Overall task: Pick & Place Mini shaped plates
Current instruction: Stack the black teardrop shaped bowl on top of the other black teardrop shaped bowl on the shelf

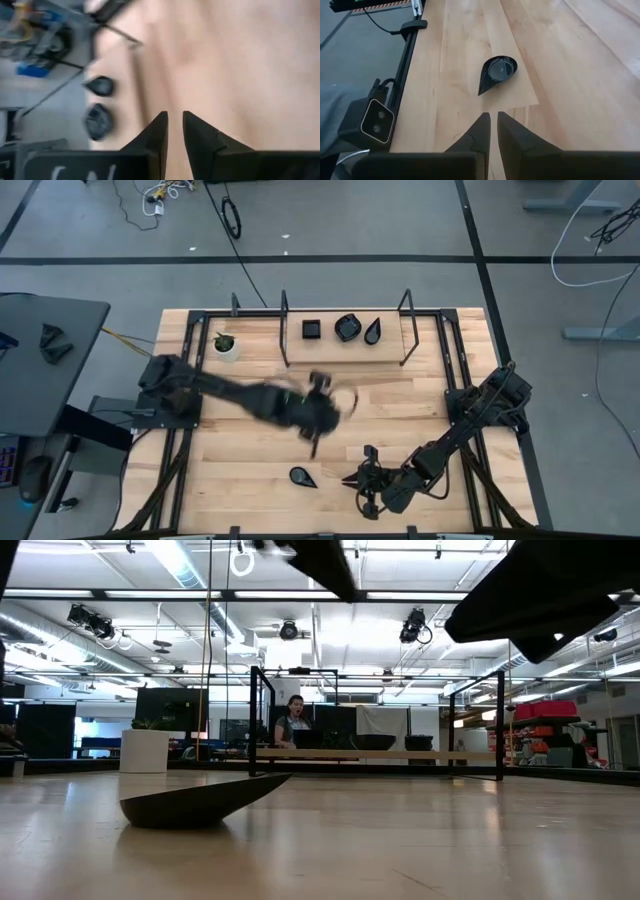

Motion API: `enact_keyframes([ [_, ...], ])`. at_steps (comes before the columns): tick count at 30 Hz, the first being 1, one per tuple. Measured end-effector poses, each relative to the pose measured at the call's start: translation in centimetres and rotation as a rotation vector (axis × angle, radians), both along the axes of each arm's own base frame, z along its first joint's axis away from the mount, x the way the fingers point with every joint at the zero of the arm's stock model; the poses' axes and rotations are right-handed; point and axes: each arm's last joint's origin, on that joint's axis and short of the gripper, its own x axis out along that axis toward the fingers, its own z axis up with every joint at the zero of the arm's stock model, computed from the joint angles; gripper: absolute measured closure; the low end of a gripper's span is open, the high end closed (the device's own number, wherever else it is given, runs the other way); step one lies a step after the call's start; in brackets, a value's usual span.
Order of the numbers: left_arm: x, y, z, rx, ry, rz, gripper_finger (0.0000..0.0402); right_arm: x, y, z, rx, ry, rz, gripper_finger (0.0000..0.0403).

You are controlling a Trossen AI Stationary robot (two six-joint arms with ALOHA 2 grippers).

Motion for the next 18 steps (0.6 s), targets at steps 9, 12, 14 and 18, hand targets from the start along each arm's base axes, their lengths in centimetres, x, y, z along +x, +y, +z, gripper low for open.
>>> enact_keyframes([
  [9,-8.0,-9.0,-3.2,-0.093,0.305,0.095,0.0346,0.4,-0.7,0.1,0.011,-0.048,-0.129,0.0364],
  [12,-10.7,-11.1,-5.4,-0.132,0.307,0.145,0.0346,0.9,-1.2,0.2,0.059,-0.061,-0.188,0.0364],
  [14,-12.1,-12.5,-7.3,-0.213,0.299,0.138,0.0346,1.3,-1.6,0.1,0.115,-0.037,-0.177,0.0364],
  [18,-14.1,-14.9,-11.7,-0.440,0.269,0.093,0.0346,2.8,-1.8,-0.7,0.270,0.005,-0.023,0.0364],
])
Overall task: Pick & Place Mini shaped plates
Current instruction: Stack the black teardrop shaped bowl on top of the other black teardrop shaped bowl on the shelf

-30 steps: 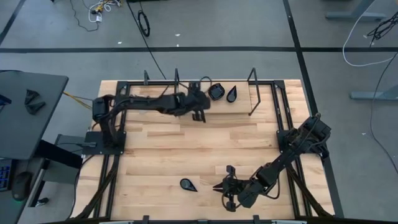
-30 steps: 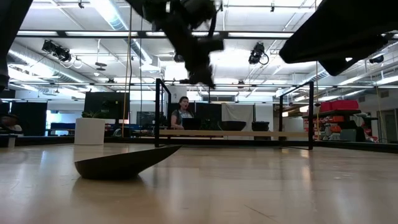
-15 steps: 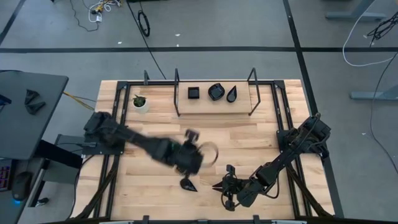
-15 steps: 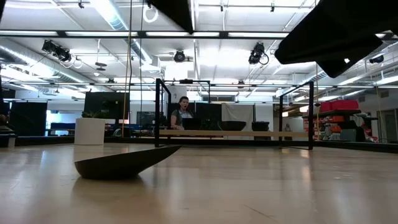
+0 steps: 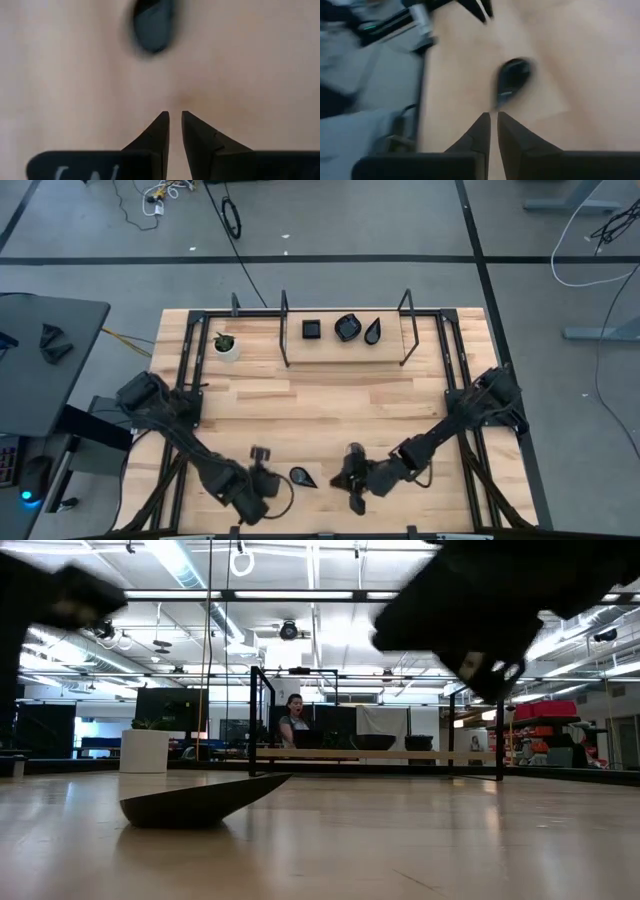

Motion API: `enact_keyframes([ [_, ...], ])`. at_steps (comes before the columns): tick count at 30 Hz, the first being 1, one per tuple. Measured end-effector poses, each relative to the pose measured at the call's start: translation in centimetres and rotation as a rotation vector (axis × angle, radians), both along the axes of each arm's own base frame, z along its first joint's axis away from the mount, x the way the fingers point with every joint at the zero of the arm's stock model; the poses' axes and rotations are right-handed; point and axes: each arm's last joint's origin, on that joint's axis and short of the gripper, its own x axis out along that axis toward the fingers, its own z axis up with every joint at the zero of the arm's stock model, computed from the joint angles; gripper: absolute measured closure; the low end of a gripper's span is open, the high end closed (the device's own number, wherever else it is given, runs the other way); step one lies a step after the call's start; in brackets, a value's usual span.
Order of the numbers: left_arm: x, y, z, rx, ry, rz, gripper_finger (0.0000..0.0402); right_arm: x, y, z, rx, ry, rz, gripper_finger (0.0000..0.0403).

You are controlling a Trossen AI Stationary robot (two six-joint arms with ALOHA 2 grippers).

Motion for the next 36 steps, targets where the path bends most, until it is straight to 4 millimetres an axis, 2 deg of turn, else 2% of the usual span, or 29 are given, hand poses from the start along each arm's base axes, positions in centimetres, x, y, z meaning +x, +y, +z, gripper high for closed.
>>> enact_keyframes([
  [2,-0.1,-0.7,-1.8,-0.145,-0.077,-0.014,0.0346,1.0,0.2,-0.6,0.080,-0.037,0.088,0.0364],
  [5,0.1,-0.7,-4.3,-0.329,-0.167,-0.039,0.0346,1.9,0.6,-2.0,0.183,-0.056,0.216,0.0364],
  [10,0.3,1.1,-6.1,-0.383,-0.260,0.000,0.0346,4.4,2.2,-3.5,0.221,-0.017,0.337,0.0365],
  [14,0.8,2.1,-6.2,-0.362,-0.283,0.042,0.0346,5.6,2.6,-4.7,0.106,0.073,0.366,0.0374],
  [18,1.3,2.7,-6.2,-0.351,-0.292,0.056,0.0346,6.2,2.0,-4.4,0.069,0.061,0.361,0.0395],
  [22,1.5,3.0,-6.2,-0.344,-0.292,0.065,0.0346,6.7,0.9,-4.6,0.042,0.083,0.317,0.0397],
  [28,1.4,3.0,-6.3,-0.361,-0.289,0.088,0.0346,7.4,-0.5,-4.8,-0.029,0.077,0.283,0.0400],
  [36,1.3,2.3,-5.7,-0.503,-0.245,0.098,0.0346,7.4,-1.7,-4.5,-0.095,0.115,0.216,0.0400],
])
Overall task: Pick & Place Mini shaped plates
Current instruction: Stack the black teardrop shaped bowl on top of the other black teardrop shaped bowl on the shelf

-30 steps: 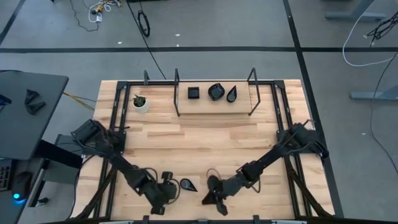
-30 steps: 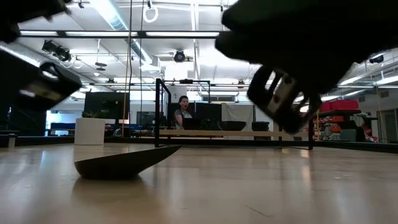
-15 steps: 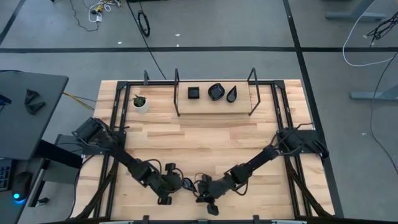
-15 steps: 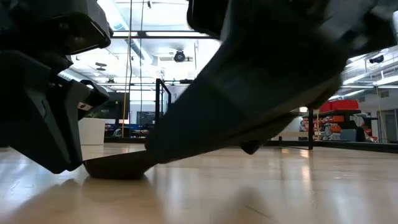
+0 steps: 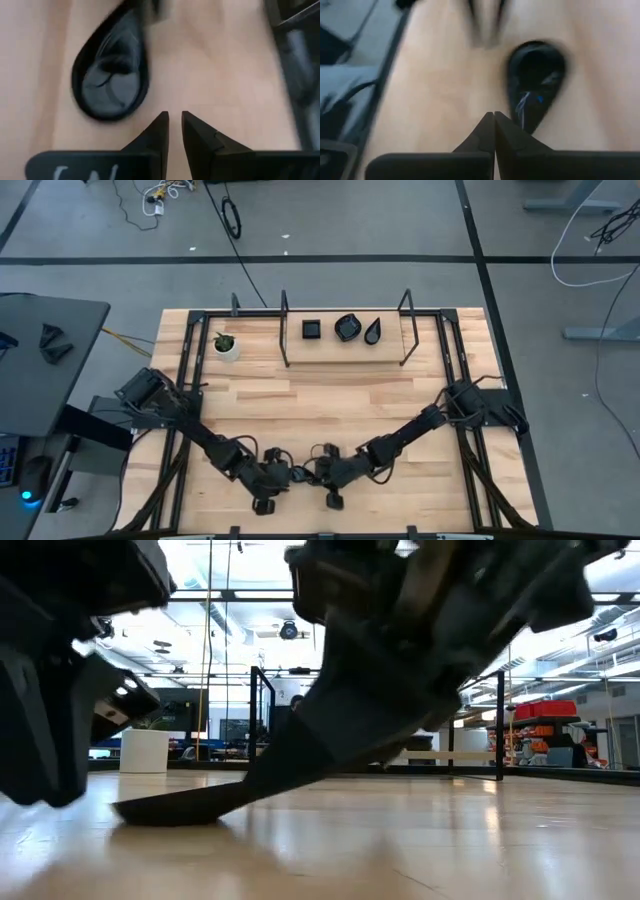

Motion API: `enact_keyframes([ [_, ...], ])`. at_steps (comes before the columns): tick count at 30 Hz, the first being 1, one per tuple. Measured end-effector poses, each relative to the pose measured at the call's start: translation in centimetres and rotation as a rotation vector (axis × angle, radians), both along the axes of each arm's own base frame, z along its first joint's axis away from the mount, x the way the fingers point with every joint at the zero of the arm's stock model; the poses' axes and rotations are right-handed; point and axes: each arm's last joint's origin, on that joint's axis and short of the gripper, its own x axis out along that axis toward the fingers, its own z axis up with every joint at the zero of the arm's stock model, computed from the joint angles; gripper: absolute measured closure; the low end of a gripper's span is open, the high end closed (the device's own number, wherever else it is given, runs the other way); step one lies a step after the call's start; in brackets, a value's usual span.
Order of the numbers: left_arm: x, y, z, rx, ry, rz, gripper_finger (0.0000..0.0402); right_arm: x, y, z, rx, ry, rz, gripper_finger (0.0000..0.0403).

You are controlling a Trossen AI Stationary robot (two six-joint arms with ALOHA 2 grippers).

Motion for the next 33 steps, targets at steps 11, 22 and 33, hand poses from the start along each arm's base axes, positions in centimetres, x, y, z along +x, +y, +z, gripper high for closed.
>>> enact_keyframes([
  [11,-1.0,-0.9,0.8,-0.015,0.007,-0.031,0.0346,0.3,-6.2,-0.4,-0.212,0.015,-0.470,0.0397],
  [22,-1.7,0.5,-0.2,0.201,-0.056,0.132,0.0346,-0.5,-4.0,1.4,-0.008,0.030,-0.386,0.0380],
  [33,0.5,2.3,0.1,0.197,-0.115,0.088,0.0346,-1.2,-2.5,1.1,0.021,0.067,-0.337,0.0246],
])
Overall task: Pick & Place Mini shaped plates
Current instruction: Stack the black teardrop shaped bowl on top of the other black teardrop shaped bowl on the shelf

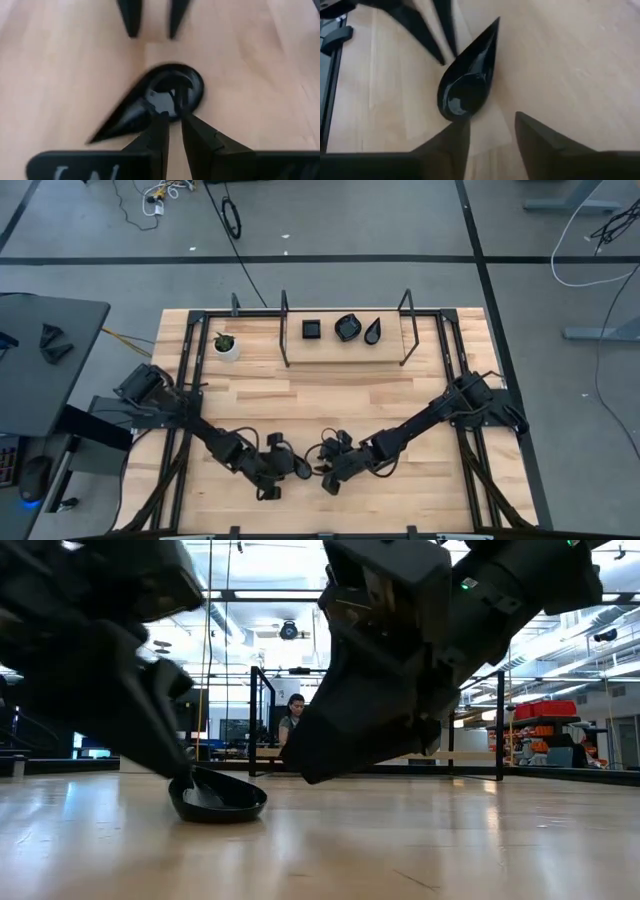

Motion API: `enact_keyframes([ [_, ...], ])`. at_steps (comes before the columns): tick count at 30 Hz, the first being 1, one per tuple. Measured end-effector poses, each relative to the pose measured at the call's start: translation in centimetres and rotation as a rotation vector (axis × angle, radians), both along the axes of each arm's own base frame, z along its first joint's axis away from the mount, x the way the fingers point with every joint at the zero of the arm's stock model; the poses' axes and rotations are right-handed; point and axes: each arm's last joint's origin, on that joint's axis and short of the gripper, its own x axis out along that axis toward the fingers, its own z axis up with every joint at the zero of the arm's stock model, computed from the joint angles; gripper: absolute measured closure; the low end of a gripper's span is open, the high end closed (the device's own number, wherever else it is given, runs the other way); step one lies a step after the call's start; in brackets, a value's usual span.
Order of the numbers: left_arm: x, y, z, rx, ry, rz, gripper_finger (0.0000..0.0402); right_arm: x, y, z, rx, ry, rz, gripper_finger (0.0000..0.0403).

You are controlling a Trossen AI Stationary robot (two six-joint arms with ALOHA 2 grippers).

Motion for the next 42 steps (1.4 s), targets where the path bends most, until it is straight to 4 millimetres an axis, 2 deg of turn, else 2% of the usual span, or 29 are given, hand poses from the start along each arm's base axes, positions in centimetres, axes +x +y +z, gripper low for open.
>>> enact_keyframes([
  [5,1.1,1.4,0.1,0.021,-0.021,0.022,0.0346,0.0,0.0,0.0,0.003,-0.007,-0.005,0.0202],
  [10,1.9,2.4,0.4,0.015,-0.039,0.046,0.0346,0.2,-0.2,0.0,-0.023,-0.046,-0.084,0.0191],
  [14,2.1,2.5,3.0,-0.026,-0.069,0.014,0.0346,0.7,0.0,-0.1,-0.029,-0.102,-0.059,0.0195],
  [20,-0.4,2.4,6.5,0.004,-0.004,0.036,0.0346,1.3,-0.1,-0.6,-0.116,-0.140,0.016,0.0205],
  [25,-3.1,2.3,7.1,0.086,0.053,0.123,0.0346,1.9,-0.9,-2.1,-0.178,-0.133,0.096,0.0213],
  [29,-4.1,1.6,7.1,0.127,0.027,0.169,0.0346,2.5,-1.5,-2.5,-0.195,-0.159,0.132,0.0225],
  [34,-4.4,0.9,6.9,0.129,0.001,0.187,0.0346,2.8,-2.1,-2.8,-0.212,-0.152,0.182,0.0253],
  [42,-4.5,0.9,7.0,0.123,-0.015,0.210,0.0346,2.9,-2.3,-2.8,-0.231,-0.152,0.214,0.0324],
])
